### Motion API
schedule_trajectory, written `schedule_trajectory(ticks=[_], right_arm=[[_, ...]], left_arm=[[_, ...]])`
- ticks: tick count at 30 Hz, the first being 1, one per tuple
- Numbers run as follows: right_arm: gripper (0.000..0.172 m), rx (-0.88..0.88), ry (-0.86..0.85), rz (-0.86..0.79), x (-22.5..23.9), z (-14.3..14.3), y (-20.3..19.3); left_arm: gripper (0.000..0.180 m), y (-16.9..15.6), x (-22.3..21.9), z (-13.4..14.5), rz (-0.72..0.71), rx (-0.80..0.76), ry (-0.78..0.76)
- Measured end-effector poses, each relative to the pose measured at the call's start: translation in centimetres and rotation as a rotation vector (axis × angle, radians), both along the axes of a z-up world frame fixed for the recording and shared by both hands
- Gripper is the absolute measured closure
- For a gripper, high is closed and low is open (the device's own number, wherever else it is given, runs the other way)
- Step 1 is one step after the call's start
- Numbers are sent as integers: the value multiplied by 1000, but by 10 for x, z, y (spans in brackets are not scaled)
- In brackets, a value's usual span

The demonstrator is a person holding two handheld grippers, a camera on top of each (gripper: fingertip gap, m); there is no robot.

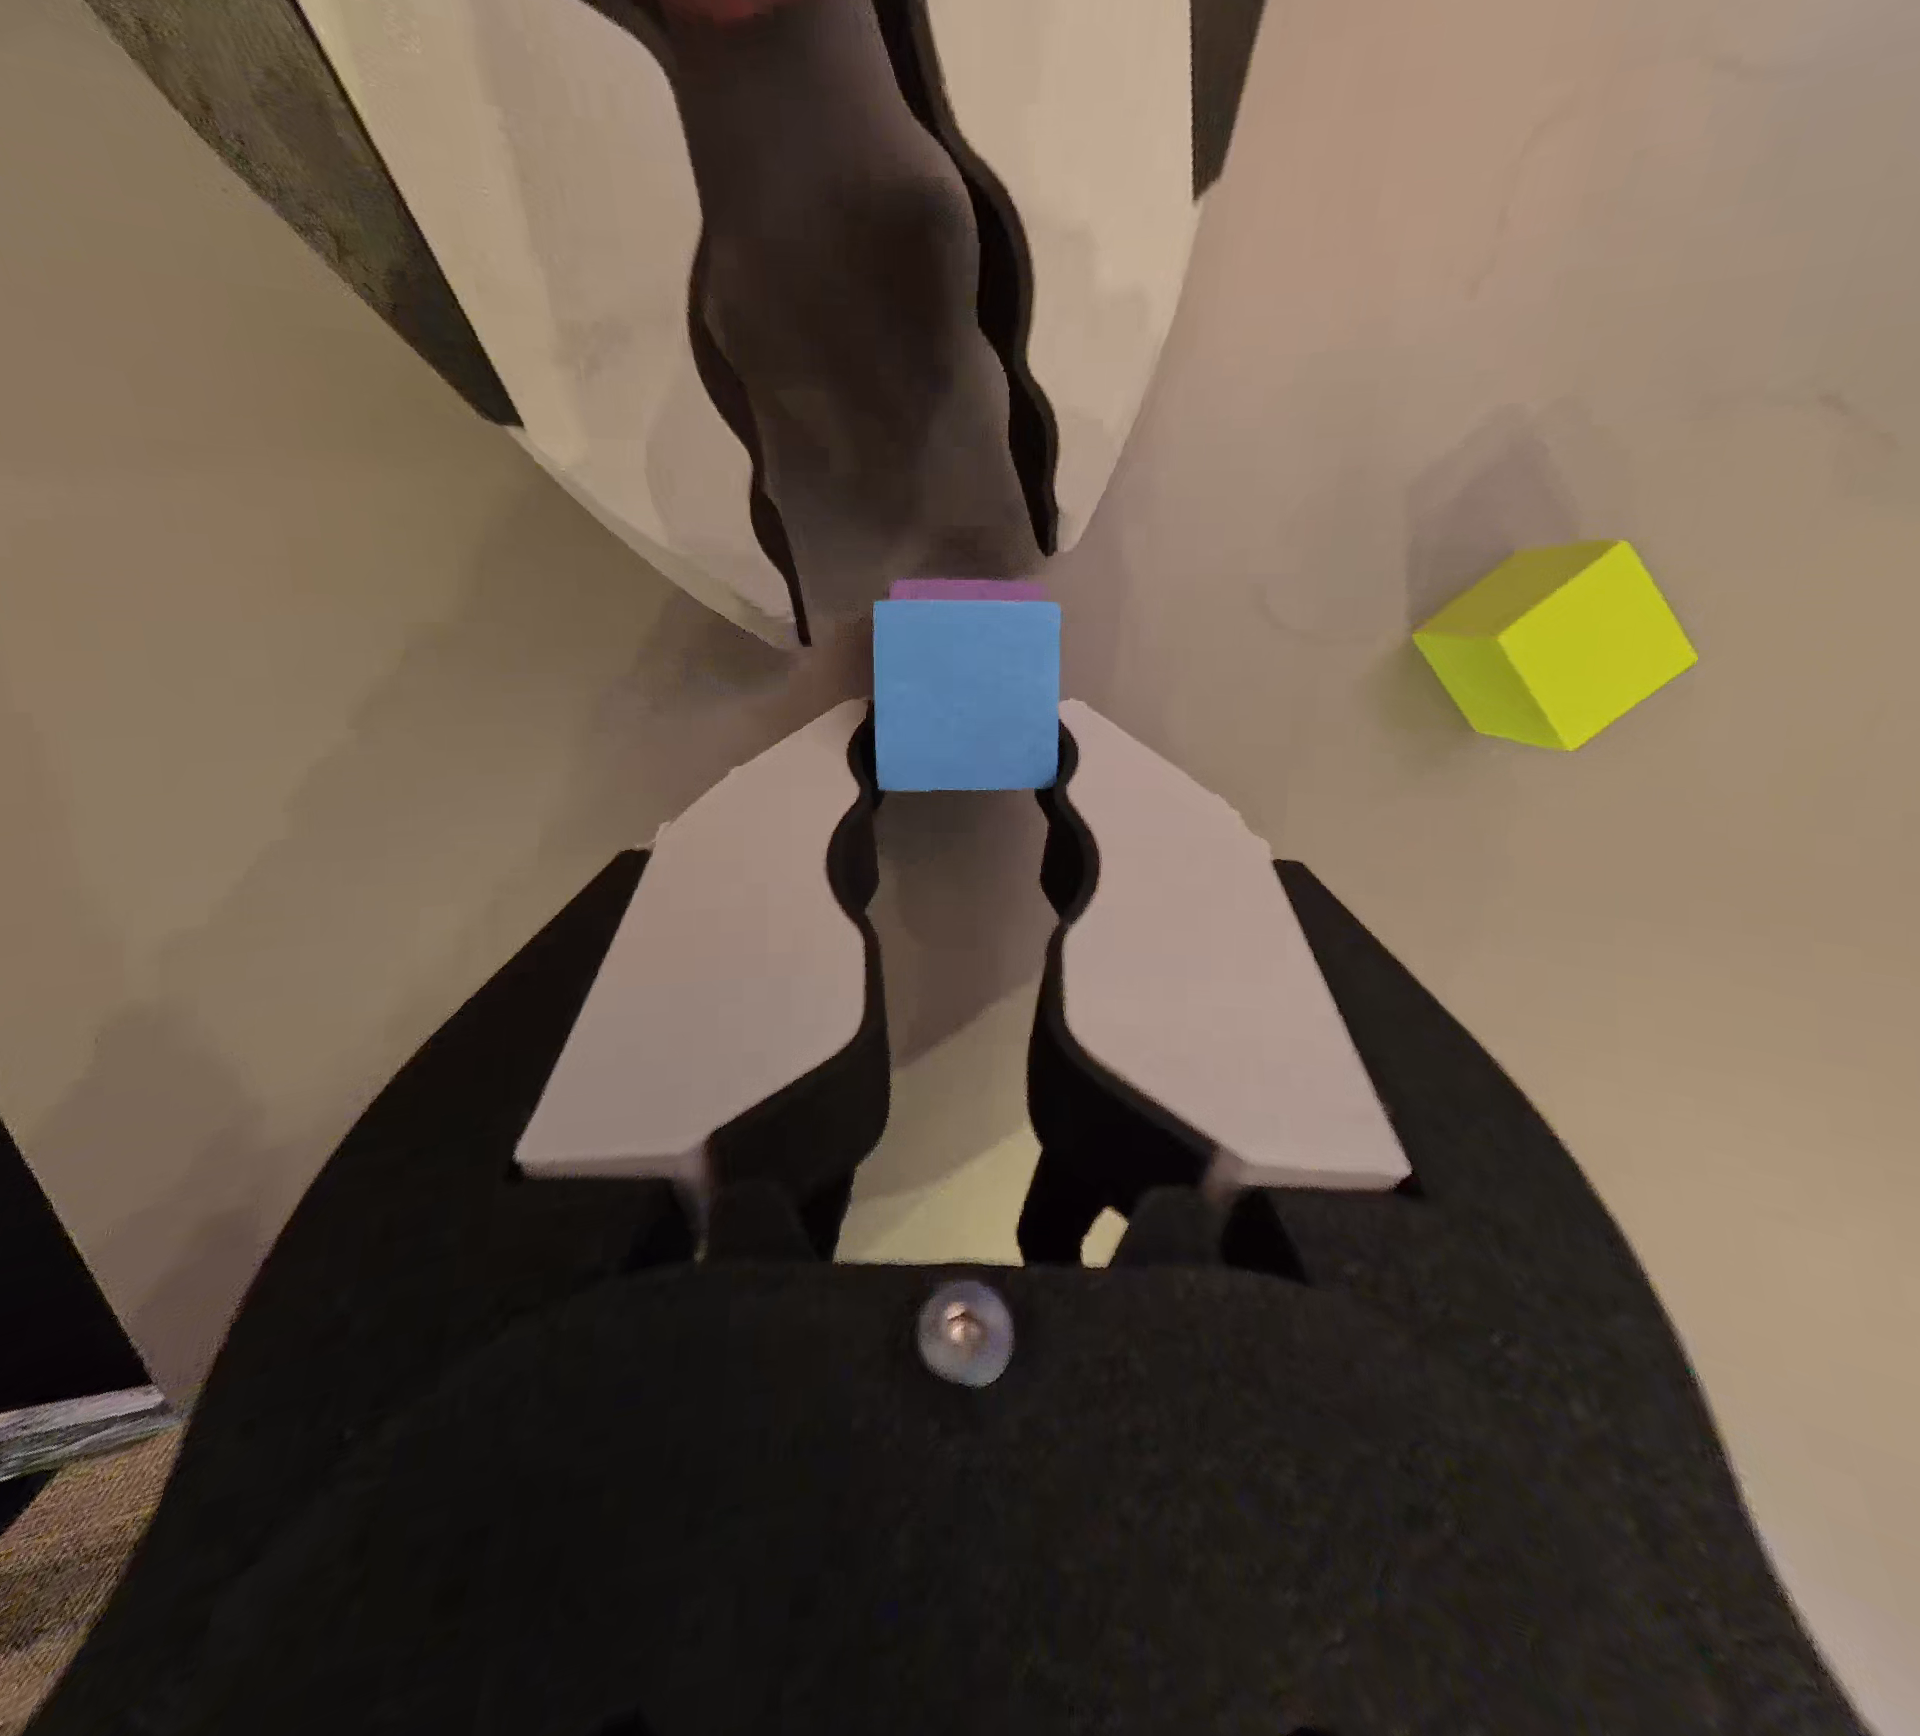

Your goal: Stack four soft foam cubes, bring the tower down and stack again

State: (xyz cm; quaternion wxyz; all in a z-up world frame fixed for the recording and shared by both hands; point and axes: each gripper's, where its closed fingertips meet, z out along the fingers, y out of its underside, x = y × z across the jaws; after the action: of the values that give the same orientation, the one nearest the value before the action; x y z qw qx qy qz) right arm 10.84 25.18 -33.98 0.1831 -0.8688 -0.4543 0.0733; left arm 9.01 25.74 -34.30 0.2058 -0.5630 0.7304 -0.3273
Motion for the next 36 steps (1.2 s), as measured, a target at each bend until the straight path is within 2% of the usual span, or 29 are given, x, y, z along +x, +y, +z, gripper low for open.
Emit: schedule_trajectory(ticks=[5,10,18,23,29,36], right_arm=[[143,-21,20,-9,-1,0,1],[133,-40,27,-31,-3,-1,2],[130,-28,15,21,2,2,-3],[129,-5,43,58,0,13,-1],[144,18,38,103,-3,20,3],[144,17,60,185,-5,29,1]], left_arm=[[142,-5,3,-2,-35,-10,10],[151,-6,3,-3,-45,-20,17],[139,-3,3,-2,-18,-10,10],[138,-7,-1,-2,-16,-13,13],[139,-7,0,-2,-7,-13,10],[140,-7,-1,-3,-8,-10,11]])
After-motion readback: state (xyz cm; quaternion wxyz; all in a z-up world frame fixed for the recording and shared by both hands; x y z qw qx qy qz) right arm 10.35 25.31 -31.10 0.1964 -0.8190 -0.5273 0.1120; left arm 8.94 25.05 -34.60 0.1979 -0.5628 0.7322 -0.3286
